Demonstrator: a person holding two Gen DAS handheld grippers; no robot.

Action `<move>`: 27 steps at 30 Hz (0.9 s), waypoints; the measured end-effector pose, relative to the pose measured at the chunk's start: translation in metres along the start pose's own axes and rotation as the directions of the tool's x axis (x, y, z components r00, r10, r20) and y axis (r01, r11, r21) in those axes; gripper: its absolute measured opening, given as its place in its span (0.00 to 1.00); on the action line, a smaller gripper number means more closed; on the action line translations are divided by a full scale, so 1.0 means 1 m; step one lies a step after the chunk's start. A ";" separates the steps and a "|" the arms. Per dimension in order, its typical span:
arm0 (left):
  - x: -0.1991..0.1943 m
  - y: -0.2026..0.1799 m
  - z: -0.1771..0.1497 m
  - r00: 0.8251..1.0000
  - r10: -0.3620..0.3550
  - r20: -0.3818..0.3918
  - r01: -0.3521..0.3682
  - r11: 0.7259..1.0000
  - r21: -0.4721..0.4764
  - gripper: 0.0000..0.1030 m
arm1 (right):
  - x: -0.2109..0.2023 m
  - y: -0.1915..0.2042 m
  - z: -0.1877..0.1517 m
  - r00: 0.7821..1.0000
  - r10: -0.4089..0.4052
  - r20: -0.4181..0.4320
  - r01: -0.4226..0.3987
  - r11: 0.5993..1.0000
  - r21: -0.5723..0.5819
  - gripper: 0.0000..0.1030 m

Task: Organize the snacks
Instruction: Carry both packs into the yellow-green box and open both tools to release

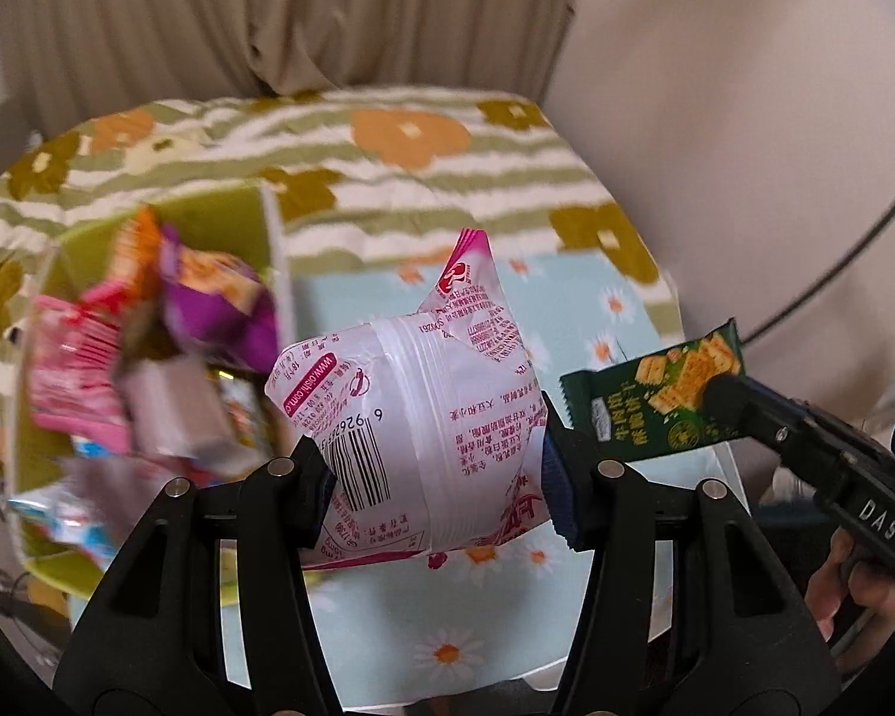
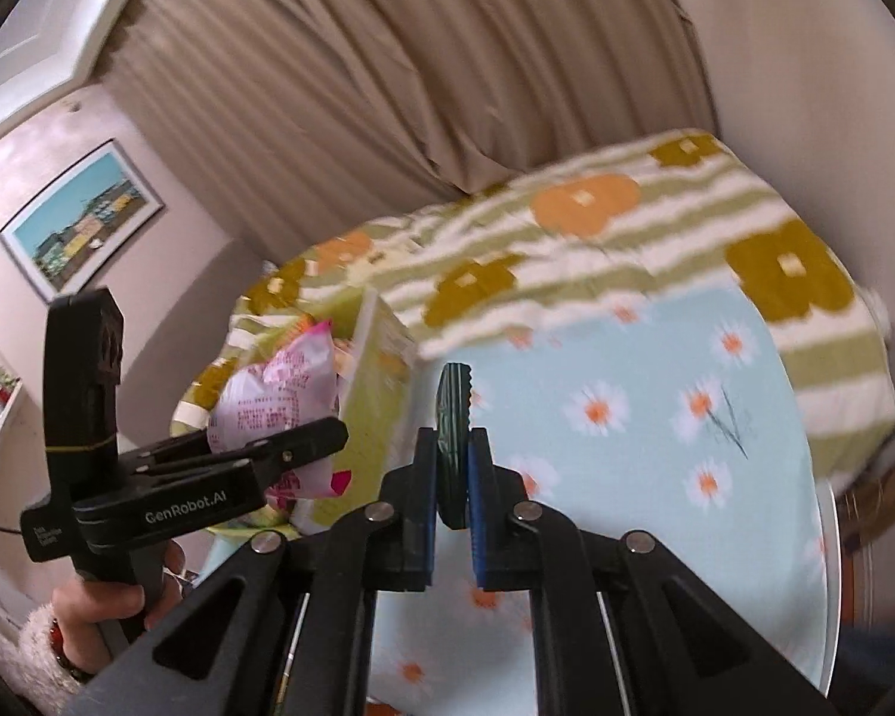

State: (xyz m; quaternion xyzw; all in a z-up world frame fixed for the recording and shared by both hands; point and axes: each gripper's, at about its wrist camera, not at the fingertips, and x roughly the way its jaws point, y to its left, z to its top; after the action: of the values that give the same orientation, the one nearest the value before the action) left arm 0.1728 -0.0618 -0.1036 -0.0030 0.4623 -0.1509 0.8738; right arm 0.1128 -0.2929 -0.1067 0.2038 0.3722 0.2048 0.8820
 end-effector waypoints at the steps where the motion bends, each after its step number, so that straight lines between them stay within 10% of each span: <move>1: -0.009 0.009 0.004 1.000 0.016 0.017 -0.015 1.000 -0.013 0.49 | 0.001 0.006 0.004 1.000 0.008 0.004 -0.008 1.000 -0.016 0.08; 14: -0.036 0.143 0.024 0.986 0.165 0.005 -0.163 0.978 -0.133 0.50 | 0.097 0.115 0.047 0.980 0.182 -0.083 -0.191 0.975 -0.113 0.08; 18: -0.026 0.170 0.021 0.982 0.187 -0.011 -0.187 0.972 -0.141 1.00 | 0.128 0.134 0.043 0.978 0.169 -0.121 -0.185 0.974 -0.133 0.08; 27: -0.033 0.213 0.009 0.986 0.164 -0.025 -0.166 0.968 -0.188 1.00 | 0.151 0.154 0.043 0.980 0.141 -0.141 -0.160 0.978 -0.137 0.08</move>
State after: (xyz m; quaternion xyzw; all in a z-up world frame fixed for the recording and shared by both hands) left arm 0.2183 0.1487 -0.1030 -0.0469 0.4770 -0.0332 0.8770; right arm 0.2084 -0.0962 -0.0870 0.1517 0.3963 0.3109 0.8505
